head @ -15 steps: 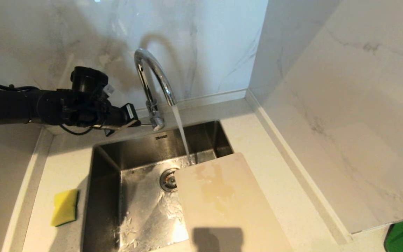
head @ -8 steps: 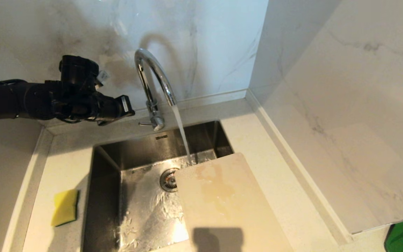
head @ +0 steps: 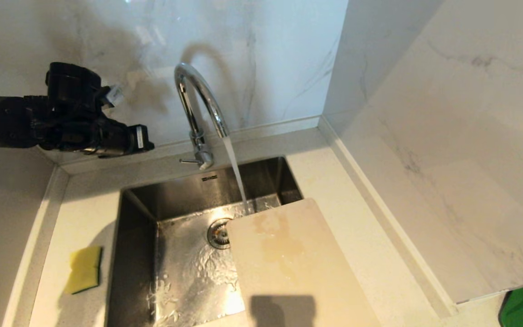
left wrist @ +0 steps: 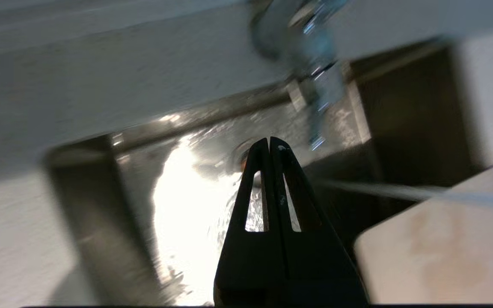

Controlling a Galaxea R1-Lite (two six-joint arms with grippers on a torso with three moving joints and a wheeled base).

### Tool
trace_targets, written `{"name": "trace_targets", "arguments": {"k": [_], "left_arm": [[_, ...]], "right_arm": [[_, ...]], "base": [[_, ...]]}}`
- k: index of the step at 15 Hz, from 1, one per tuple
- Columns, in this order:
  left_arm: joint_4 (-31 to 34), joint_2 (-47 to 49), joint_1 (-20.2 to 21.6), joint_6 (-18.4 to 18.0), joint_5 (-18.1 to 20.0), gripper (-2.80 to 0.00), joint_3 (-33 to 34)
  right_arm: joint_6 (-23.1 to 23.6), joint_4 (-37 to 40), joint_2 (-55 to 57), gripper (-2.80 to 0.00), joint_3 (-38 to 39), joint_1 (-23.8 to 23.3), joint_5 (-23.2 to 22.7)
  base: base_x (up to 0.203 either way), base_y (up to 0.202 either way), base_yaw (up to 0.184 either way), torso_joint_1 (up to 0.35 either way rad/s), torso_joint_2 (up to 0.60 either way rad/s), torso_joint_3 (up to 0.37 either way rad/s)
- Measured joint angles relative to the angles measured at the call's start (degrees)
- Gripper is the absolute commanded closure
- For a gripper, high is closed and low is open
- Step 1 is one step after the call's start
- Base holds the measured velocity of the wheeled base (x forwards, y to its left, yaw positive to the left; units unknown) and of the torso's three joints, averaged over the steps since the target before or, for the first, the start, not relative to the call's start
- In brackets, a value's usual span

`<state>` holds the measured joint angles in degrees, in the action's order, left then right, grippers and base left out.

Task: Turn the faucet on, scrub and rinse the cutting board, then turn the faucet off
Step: Pick up the cleaning cloth

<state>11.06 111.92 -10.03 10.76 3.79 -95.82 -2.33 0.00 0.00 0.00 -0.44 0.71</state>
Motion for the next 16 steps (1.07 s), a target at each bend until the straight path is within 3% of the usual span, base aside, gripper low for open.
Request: {"name": "trace_targets", "arguments": {"k": [3,10,13,16], "left_arm": [[4.5,-2.8,1.9,-3.9,-0.1,0.0,3.1],[21.2,-11.4,3.1,-6.2,-0.1,0.0,6.6],[24.3,-13.9,4.6,-7.7,-0.4,0.0,10.8],[25.0,-15.7,5.4,-7.7,-6.2,0.0,18.4]], "right_arm": [[0.0,0.0,0.0,0.0,0.0,0.0,0.0],[0.0,0.0,0.0,0.0,0.0,0.0,0.0],[0.0,0.0,0.0,0.0,0.0,0.0,0.0],[0.0,0.0,0.0,0.0,0.0,0.0,0.0]], "base": [[0.0,0.0,0.0,0.0,0.0,0.0],[0.0,0.0,0.0,0.0,0.0,0.0],[0.0,0.0,0.0,0.0,0.0,0.0],[0.0,0.0,0.0,0.0,0.0,0.0]]}}
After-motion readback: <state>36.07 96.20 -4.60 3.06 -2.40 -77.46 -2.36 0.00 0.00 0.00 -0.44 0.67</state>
